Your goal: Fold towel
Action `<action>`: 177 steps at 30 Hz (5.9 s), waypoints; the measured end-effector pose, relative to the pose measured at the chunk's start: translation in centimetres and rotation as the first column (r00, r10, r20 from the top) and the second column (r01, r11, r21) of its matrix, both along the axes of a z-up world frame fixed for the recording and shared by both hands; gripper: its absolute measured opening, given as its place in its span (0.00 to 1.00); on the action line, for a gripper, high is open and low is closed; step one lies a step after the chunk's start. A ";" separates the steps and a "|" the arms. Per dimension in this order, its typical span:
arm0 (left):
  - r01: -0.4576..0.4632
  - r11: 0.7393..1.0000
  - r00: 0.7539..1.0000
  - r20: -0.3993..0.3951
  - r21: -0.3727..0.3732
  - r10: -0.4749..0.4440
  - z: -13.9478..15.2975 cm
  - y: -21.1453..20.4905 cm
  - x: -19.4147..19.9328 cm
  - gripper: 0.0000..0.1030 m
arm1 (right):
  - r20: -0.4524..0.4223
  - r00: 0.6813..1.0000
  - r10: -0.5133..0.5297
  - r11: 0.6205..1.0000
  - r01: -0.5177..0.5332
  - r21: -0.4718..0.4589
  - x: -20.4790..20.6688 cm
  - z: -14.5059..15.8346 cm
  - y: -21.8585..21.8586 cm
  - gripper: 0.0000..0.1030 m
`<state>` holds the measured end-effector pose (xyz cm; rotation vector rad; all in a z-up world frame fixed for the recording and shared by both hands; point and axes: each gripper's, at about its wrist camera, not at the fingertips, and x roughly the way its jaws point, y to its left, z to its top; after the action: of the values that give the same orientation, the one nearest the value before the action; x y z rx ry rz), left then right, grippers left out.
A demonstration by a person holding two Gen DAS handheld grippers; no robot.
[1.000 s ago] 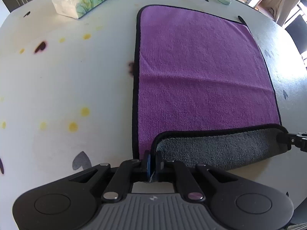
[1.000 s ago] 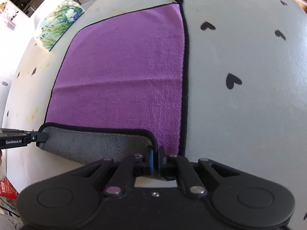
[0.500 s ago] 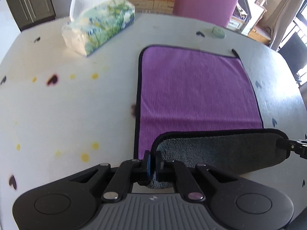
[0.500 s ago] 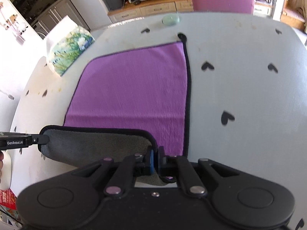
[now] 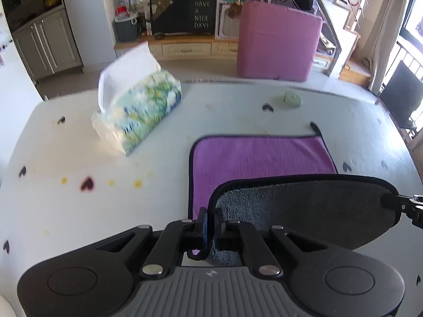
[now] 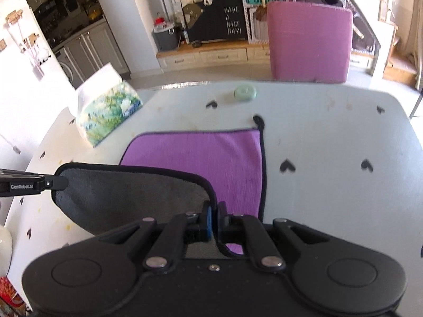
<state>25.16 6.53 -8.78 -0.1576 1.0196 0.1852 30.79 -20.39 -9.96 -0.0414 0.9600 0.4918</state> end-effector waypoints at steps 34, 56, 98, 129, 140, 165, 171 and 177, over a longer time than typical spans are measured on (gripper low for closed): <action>-0.088 0.996 0.996 0.031 -0.017 0.088 -5.2 3.4 12.6 0.05 | 0.045 0.994 -0.104 0.994 0.105 -0.026 11.8 -3.7 4.9 0.04; -0.094 0.996 0.995 -0.032 -0.007 0.094 -10.7 4.3 15.6 0.05 | -0.028 0.990 -0.137 0.988 0.135 -0.075 15.6 -9.4 5.4 0.05; -0.189 0.980 0.982 -0.010 0.058 0.190 -3.5 2.4 7.1 0.97 | 0.041 0.991 -0.126 0.991 0.128 -0.037 8.4 -2.5 3.1 1.00; -0.137 0.989 0.990 0.052 0.056 0.134 5.1 -1.0 -0.5 0.97 | 0.136 0.981 -0.135 0.990 0.140 -0.025 0.8 4.8 0.9 1.00; -0.110 0.993 0.990 0.088 0.032 0.107 7.6 -2.6 -3.9 0.98 | 0.166 0.975 -0.149 0.989 0.149 0.010 -2.9 7.5 -0.8 1.00; -0.045 0.998 0.981 0.193 0.034 0.038 11.3 -5.0 -13.1 1.00 | 0.220 0.967 -0.129 0.992 0.124 0.037 -11.2 10.9 -2.6 1.00; -0.032 0.999 0.980 0.196 0.035 0.024 11.5 -5.5 -14.6 1.00 | 0.223 0.966 -0.128 0.992 0.120 0.050 -13.2 11.2 -3.3 1.00; -0.016 1.000 0.978 0.206 0.010 0.014 11.4 -5.7 -16.5 1.00 | 0.223 0.968 -0.119 0.992 0.107 0.063 -15.2 11.1 -4.0 1.00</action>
<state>8.61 0.88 2.61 -0.1706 0.8108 0.1841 15.59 -24.41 1.14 0.0029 0.7220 0.3959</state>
